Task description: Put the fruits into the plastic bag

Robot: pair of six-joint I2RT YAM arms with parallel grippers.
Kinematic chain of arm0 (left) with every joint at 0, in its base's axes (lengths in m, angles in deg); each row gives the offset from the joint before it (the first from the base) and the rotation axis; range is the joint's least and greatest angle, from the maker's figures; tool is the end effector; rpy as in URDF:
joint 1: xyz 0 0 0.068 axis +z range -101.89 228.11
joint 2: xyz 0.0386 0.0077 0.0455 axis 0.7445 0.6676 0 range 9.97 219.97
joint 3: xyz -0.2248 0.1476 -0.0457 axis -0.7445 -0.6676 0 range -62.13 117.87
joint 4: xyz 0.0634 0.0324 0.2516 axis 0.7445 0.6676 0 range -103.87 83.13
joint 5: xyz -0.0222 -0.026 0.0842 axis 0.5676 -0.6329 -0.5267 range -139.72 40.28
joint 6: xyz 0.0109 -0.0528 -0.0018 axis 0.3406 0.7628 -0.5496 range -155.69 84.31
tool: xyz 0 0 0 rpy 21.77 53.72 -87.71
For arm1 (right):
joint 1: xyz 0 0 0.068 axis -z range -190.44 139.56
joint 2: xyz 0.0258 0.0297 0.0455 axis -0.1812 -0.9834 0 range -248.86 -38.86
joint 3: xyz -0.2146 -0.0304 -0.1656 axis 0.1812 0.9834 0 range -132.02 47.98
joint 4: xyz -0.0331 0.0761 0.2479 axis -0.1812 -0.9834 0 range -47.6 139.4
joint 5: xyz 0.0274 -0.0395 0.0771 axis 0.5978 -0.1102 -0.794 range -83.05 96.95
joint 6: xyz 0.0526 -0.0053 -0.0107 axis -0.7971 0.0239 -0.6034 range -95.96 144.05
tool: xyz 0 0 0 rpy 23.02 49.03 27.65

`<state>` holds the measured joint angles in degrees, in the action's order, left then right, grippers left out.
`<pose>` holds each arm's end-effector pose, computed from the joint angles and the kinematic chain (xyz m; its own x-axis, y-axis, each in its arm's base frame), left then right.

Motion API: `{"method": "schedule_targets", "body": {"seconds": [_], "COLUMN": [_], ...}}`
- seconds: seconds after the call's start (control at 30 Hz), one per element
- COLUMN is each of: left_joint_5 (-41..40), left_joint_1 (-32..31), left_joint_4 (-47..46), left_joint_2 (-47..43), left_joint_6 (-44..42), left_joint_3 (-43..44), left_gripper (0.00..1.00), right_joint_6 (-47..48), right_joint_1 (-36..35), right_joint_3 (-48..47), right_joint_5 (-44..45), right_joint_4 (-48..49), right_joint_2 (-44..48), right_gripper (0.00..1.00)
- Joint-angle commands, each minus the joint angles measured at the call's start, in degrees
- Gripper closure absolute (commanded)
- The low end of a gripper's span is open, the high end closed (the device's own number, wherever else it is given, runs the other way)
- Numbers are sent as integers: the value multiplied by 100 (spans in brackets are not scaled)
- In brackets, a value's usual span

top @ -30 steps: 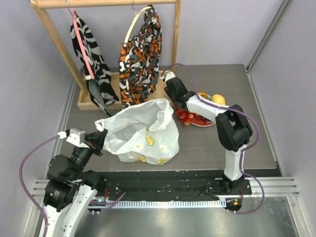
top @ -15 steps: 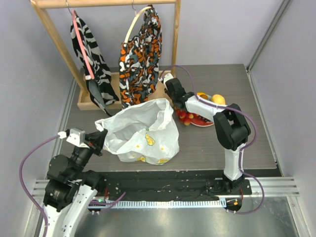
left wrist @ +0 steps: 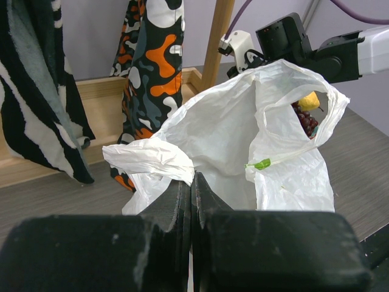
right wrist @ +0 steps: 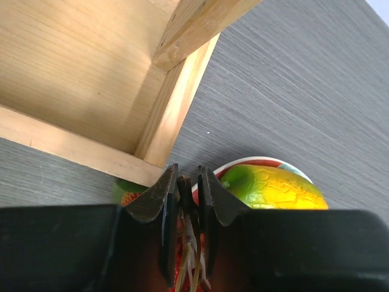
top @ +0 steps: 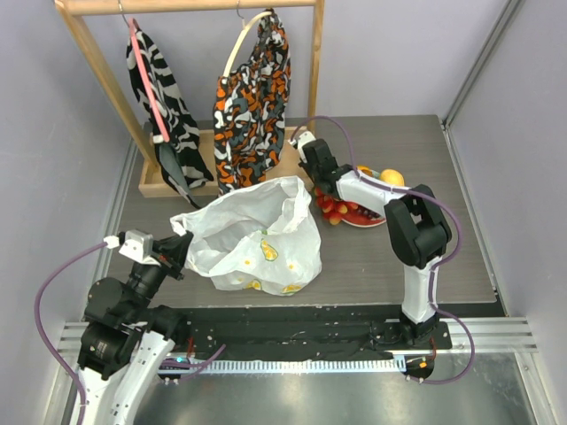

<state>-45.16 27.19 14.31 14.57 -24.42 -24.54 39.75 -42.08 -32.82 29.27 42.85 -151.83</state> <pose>0.0353 -0.0165 0.3275 -0.0074 -0.2057 -0.9786 0.4370 0.8795 -0.1882 0.3865 0.2223 0.2099 -0.4496 -0.5711 -0.6868 -0.3684 0.8190 -0.4399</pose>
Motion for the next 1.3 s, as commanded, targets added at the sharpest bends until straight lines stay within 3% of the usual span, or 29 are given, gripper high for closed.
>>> {"method": "schedule_targets", "body": {"seconds": [0.0,0.1,0.77,1.27], "left_joint_5": [10,1,-34,19], "left_joint_1": [10,1,10,1], "left_joint_4": [3,12,-15,-15], "left_joint_2": [14,15,-38,-65], "left_joint_6": [-107,-116,-133,-125], "left_joint_3": [47,47,30,30], "left_gripper": [100,100,100,100], "right_joint_6": [-225,-339,-665,-1174], "right_joint_1": [9,8,8,0], "right_joint_3": [204,310,899,1030], "right_joint_5": [-237,-229,52,-615], "right_joint_4": [171,127,365,4], "right_joint_2": [345,512,1874,2508], "right_gripper": [94,99,99,99]}}
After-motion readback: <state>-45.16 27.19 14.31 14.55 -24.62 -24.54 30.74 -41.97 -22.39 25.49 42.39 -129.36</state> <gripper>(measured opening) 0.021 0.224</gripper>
